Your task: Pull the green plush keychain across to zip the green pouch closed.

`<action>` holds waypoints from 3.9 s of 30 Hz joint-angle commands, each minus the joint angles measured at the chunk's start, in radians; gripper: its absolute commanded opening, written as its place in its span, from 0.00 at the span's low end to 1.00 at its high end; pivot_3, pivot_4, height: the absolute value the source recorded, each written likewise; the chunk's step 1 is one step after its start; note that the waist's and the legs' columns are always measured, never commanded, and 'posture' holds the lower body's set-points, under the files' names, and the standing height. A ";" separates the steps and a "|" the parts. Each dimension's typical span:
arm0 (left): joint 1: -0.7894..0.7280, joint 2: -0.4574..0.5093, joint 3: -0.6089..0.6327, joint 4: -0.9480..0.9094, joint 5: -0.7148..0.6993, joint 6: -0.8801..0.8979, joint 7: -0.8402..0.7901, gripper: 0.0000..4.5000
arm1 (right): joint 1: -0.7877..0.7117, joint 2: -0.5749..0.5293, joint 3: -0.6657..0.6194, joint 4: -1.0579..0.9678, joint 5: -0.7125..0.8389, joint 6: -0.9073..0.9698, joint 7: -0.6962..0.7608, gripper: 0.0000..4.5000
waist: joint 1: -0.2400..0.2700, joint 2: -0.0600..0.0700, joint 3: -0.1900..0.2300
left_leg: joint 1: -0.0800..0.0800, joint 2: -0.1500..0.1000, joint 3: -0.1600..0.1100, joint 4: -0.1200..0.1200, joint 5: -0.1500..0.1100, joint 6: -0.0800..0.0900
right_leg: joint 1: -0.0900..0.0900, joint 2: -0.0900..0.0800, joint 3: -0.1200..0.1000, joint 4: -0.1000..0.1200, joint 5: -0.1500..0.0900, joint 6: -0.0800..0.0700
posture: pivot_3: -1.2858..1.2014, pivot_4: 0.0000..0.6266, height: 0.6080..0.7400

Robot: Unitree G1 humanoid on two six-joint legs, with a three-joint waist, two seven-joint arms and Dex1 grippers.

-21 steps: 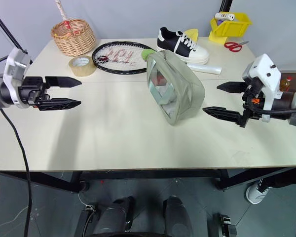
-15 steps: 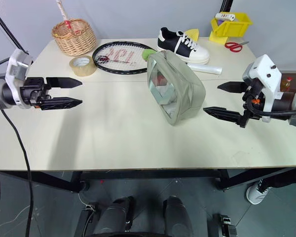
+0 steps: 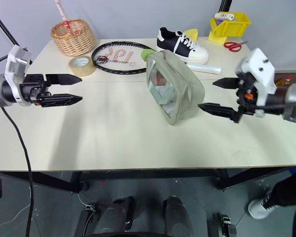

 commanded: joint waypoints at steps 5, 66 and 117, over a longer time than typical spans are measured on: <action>-0.096 -0.056 0.077 0.052 -0.037 -0.021 0.050 0.99 | -0.471 0.208 0.350 0.207 -0.149 0.171 -0.126 1.00 | -0.001 0.000 0.000 | -0.001 0.000 0.000 0.001 0.000 0.000 | -0.002 0.000 0.001 0.001 0.000 0.000 | 0.52 0.24 0.66; 0.076 -0.031 0.063 -0.120 -0.035 -0.009 -0.014 1.00 | -0.555 0.348 0.541 0.111 -0.513 -0.169 0.460 0.89 | -0.017 0.000 0.000 | -0.017 -0.001 -0.002 0.006 0.003 -0.005 | -0.023 0.001 0.000 0.017 0.000 0.000 | 0.52 0.24 0.66; -0.050 -0.061 -0.008 -0.107 -0.057 0.013 -0.068 0.01 | -0.312 0.205 0.485 -0.029 -0.453 -0.053 0.307 0.00 | 0.001 -0.001 0.000 | -0.016 -0.001 -0.001 0.012 0.002 -0.003 | -0.018 0.002 -0.001 0.016 0.000 0.000 | 0.52 0.24 0.66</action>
